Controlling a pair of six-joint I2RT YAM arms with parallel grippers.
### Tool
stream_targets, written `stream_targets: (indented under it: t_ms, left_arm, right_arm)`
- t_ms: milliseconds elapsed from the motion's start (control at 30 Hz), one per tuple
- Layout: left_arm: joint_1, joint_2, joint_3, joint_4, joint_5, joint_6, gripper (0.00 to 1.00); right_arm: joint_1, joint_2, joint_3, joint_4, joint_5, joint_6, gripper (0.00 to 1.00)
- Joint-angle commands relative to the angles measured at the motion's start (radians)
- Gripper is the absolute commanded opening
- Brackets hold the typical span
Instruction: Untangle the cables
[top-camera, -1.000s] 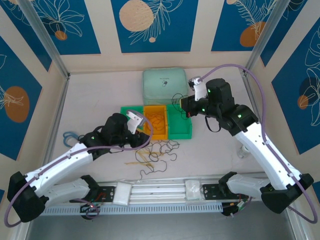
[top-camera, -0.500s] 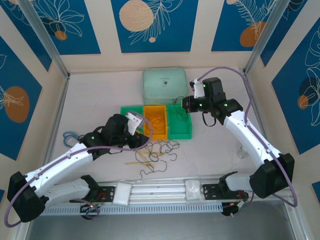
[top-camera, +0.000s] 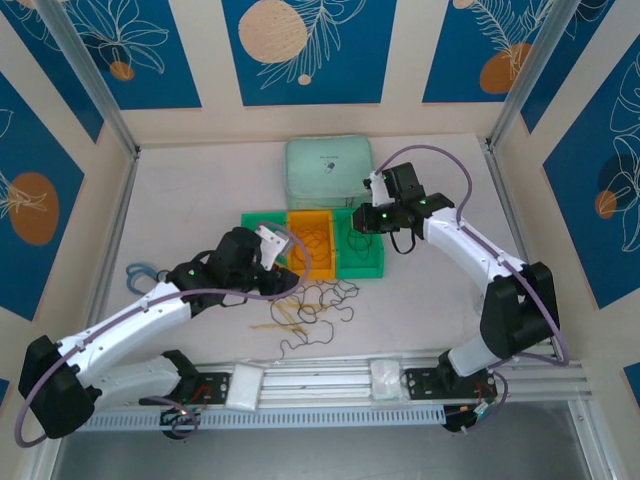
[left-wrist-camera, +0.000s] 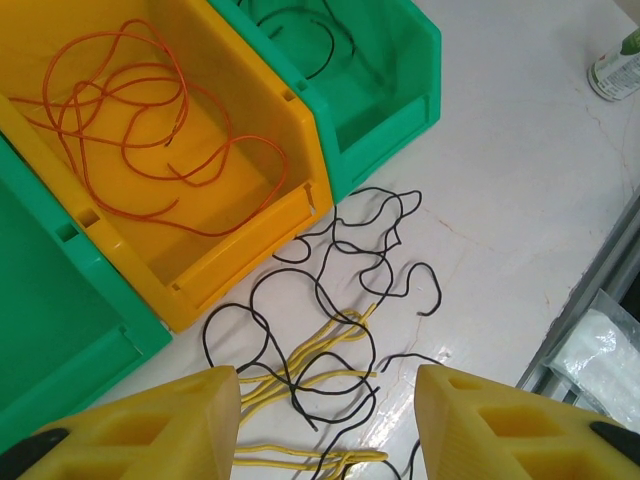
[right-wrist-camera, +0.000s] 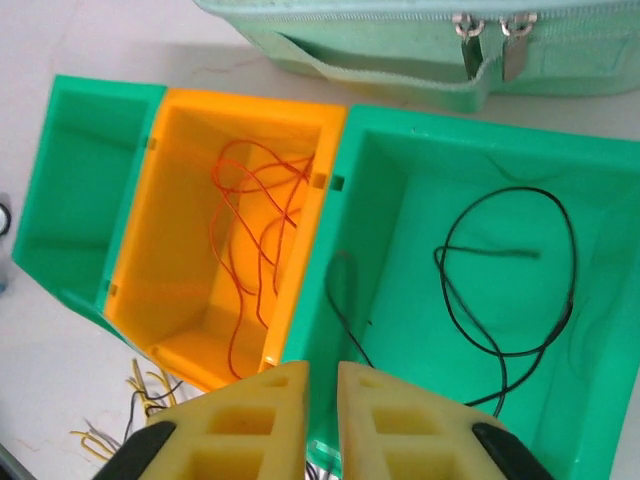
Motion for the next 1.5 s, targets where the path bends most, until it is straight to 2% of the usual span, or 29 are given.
stream_targets:
  t_ms: [0,100,333,533,800,900,1033,1100,1167,1300,1467]
  left_arm:
    - [0.001,0.002,0.031,-0.020,-0.014,0.020,0.49]
    - [0.004,0.003,0.027,-0.019,-0.015,0.021,0.49]
    - [0.011,0.008,0.011,-0.002,-0.017,0.016,0.48]
    - [0.024,0.030,-0.010,0.005,-0.047,-0.009,0.48]
    - [0.029,0.103,0.001,-0.091,-0.089,-0.017,0.47]
    - [0.032,0.153,-0.006,-0.106,-0.070,-0.022,0.43]
    - [0.031,0.224,-0.009,-0.112,0.011,-0.026,0.30]
    - [0.031,0.240,-0.007,-0.135,0.047,-0.028,0.28]
    - [0.031,0.225,-0.021,-0.155,0.031,-0.038,0.28]
    - [0.036,0.156,-0.050,-0.141,-0.010,-0.077,0.30]
    - [0.053,0.099,-0.052,-0.123,-0.015,-0.124,0.33]
  right_arm:
    - [0.009,0.006,0.041,-0.056,0.029,-0.021,0.21]
    - [0.007,-0.008,0.042,-0.071,0.052,-0.031,0.25]
    - [0.037,-0.073,0.025,-0.118,0.062,-0.068,0.25]
    - [0.174,-0.153,-0.047,-0.222,0.086,-0.065,0.25]
    - [0.392,-0.186,-0.175,-0.212,0.069,-0.022,0.25]
    - [0.399,-0.168,-0.198,-0.195,0.035,0.041,0.25]
    - [0.404,-0.174,-0.239,-0.160,-0.014,0.088,0.25]
    - [0.428,-0.177,-0.249,-0.163,-0.032,0.088,0.25]
    - [0.477,-0.176,-0.256,-0.162,-0.042,0.083,0.25]
    - [0.571,-0.147,-0.257,-0.159,-0.001,0.095,0.26]
    - [0.591,-0.086,-0.243,-0.208,0.127,0.206,0.27]
